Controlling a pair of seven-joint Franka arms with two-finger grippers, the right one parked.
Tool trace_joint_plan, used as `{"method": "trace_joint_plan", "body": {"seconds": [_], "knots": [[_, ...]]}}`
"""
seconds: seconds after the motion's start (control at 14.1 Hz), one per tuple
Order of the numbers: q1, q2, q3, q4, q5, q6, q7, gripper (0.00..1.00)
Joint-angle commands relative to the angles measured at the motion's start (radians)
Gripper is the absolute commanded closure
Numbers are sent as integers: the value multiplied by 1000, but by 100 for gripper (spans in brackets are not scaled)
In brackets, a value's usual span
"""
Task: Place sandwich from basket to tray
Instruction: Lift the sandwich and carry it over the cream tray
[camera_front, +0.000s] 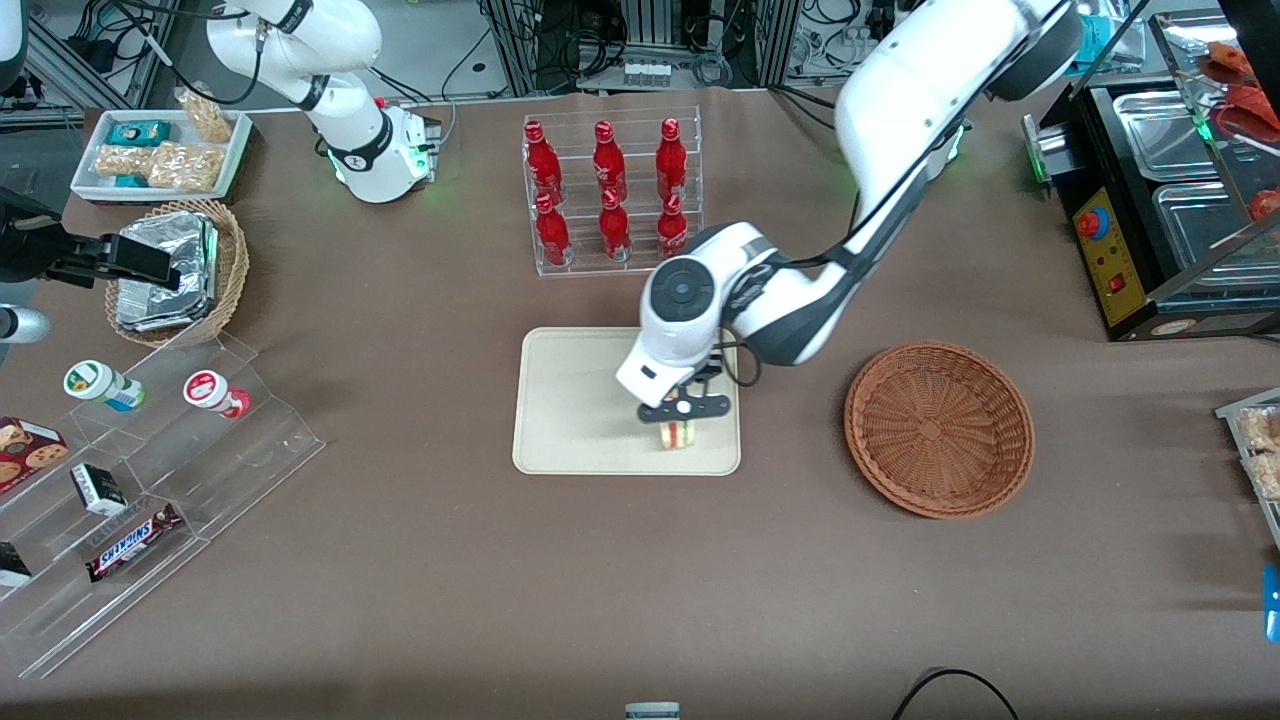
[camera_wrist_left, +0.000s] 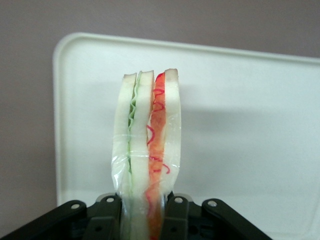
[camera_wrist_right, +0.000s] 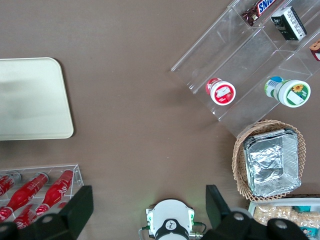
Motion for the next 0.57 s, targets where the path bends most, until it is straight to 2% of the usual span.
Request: {"method": "trace_joint_plan", "body": {"seconds": [0.0, 0.14, 0.21, 0.28, 0.35, 0.5], "knots": [[-57, 50, 14, 64, 23, 3, -26, 73], [-75, 67, 12, 77, 20, 5, -27, 67], [-89, 79, 12, 86, 21, 6, -36, 61], [-95, 94, 14, 95, 23, 17, -53, 47], [-97, 100, 14, 98, 23, 39, -67, 42], [-97, 97, 15, 100, 26, 46, -81, 0]]}}
